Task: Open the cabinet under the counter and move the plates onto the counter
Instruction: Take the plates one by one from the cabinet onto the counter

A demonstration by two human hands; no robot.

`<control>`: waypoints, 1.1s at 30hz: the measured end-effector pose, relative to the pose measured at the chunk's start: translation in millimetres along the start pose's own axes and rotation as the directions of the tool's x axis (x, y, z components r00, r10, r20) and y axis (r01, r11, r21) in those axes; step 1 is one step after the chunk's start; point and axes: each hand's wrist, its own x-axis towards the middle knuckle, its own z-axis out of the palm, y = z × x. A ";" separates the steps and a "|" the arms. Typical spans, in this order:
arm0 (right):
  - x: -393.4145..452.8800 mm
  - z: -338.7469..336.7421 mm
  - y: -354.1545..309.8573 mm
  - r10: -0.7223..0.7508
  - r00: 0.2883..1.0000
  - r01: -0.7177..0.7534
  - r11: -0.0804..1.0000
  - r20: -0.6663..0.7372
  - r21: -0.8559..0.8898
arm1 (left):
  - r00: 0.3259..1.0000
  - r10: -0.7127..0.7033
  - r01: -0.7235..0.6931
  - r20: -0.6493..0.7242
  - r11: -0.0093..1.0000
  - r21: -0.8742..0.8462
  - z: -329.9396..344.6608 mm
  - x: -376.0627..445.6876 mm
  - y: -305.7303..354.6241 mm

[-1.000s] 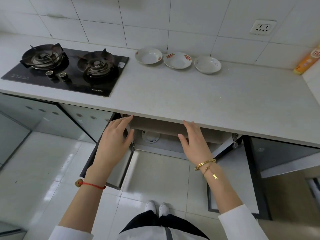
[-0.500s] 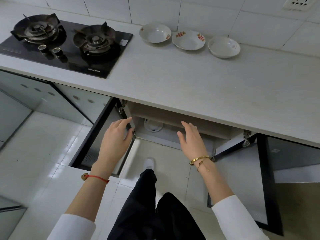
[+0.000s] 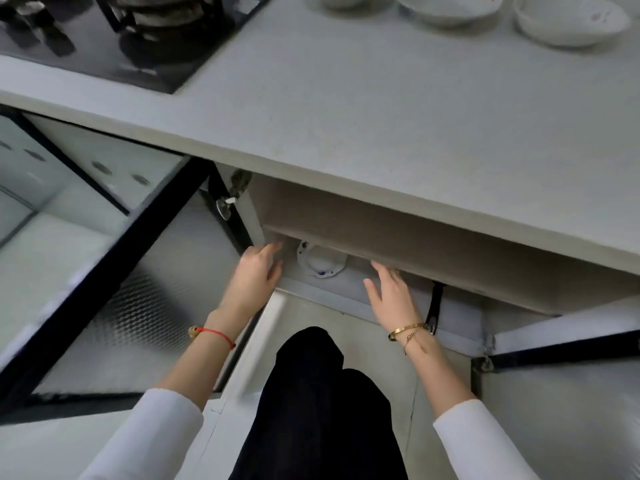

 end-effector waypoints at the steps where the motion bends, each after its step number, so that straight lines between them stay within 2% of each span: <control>1: 12.6 20.1 14.1 -0.002 1.000 0.003 1.000 0.012 -0.013 | 1.000 0.005 -0.005 0.010 1.000 0.004 23.6 10.2 -16.4; 7: 80.2 121.5 86.0 -0.023 0.999 0.024 0.999 0.030 -0.021 | 1.000 0.004 -0.004 0.014 0.999 0.043 145.9 55.0 -95.8; 12: 122.4 183.9 130.4 -0.029 0.999 0.029 0.999 0.019 -0.020 | 0.998 -0.060 0.060 0.010 0.998 0.011 211.0 74.4 -130.8; 19: 172.4 234.9 165.7 0.000 1.000 0.000 1.000 -0.020 -0.005 | 0.996 -0.091 0.090 -0.001 0.995 -0.049 272.4 97.2 -160.0; 24: 212.2 257.3 181.6 0.007 0.995 -0.004 1.000 -0.099 0.028 | 0.990 -0.139 0.138 0.002 0.983 -0.117 304.8 123.9 -179.8; 31: 261.4 290.5 197.5 0.047 0.996 -0.045 0.999 -0.079 0.022 | 0.981 -0.190 0.193 0.039 0.973 -0.126 350.2 172.1 -203.7; 33: 273.7 296.9 200.7 0.038 0.998 -0.039 0.999 -0.059 -0.008 | 0.978 -0.204 0.208 0.042 0.960 -0.188 361.4 183.5 -205.6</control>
